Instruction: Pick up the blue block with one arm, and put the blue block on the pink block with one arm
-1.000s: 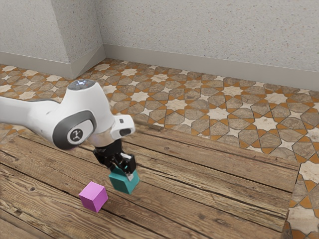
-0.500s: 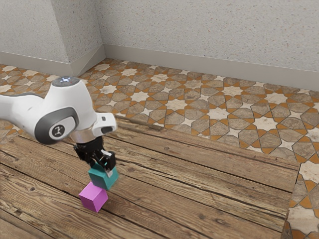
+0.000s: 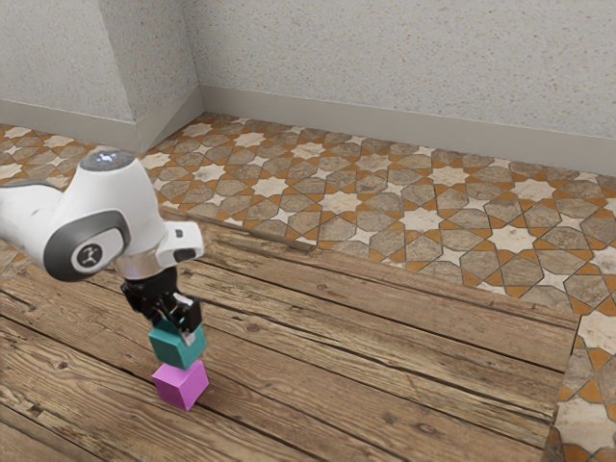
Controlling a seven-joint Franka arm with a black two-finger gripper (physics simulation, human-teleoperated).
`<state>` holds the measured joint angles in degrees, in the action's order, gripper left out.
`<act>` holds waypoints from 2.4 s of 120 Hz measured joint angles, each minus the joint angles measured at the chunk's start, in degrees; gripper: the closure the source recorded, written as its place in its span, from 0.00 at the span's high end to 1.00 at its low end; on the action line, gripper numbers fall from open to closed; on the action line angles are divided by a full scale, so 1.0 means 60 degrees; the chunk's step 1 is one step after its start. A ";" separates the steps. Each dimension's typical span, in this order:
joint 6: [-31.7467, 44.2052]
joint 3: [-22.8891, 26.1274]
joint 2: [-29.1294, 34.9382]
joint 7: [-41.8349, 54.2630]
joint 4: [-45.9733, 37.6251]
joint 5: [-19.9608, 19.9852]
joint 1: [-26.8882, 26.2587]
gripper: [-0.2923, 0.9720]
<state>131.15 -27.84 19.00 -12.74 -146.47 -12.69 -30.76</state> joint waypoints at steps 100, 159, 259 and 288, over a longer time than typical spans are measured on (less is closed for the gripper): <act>-0.0103 -0.0208 0.0466 -0.0008 -0.0376 -0.0280 0.0001 0.50; -0.0112 -0.0267 0.0387 -0.0013 -0.0327 -0.0335 0.0001 0.50; -0.0073 -0.0268 0.0507 0.0188 -0.0270 -0.0300 -0.0003 0.71; -0.0385 -0.0250 0.0708 0.0260 0.0111 -0.0298 0.0000 0.74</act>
<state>128.84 -29.34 23.25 -11.18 -145.81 -14.48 -30.76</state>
